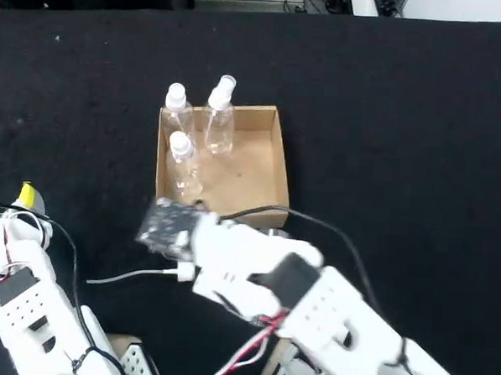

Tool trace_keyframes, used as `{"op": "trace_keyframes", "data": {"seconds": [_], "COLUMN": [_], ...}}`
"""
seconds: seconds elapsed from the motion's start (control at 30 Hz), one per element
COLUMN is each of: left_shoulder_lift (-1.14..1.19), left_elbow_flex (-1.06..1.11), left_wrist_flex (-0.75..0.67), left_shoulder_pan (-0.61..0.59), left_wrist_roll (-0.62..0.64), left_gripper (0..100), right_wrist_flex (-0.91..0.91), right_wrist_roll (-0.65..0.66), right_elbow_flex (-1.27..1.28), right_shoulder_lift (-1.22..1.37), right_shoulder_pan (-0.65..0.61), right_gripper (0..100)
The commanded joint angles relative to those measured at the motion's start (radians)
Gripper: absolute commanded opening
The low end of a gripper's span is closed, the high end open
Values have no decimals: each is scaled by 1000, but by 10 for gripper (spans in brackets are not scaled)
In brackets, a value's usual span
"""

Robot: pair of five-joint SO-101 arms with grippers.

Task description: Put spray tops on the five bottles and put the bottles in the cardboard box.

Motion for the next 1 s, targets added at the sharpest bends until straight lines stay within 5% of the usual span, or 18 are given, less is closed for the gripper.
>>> {"op": "trace_keyframes", "data": {"seconds": [0.0,0.63,0.97], "left_shoulder_lift": [-9,-9,-11], "left_elbow_flex": [-24,-16,-18], "left_wrist_flex": [-25,-31,-31], "left_shoulder_pan": [-13,-13,-13], "left_wrist_roll": [12,8,6], "left_gripper": [252,252,252], "right_wrist_flex": [-97,-163,-238], "right_wrist_roll": [23,292,296], "right_elbow_flex": [-77,-136,-47], "right_shoulder_lift": [168,429,429], "right_shoulder_pan": [-52,-28,61], "right_gripper": [184,188,188]}}
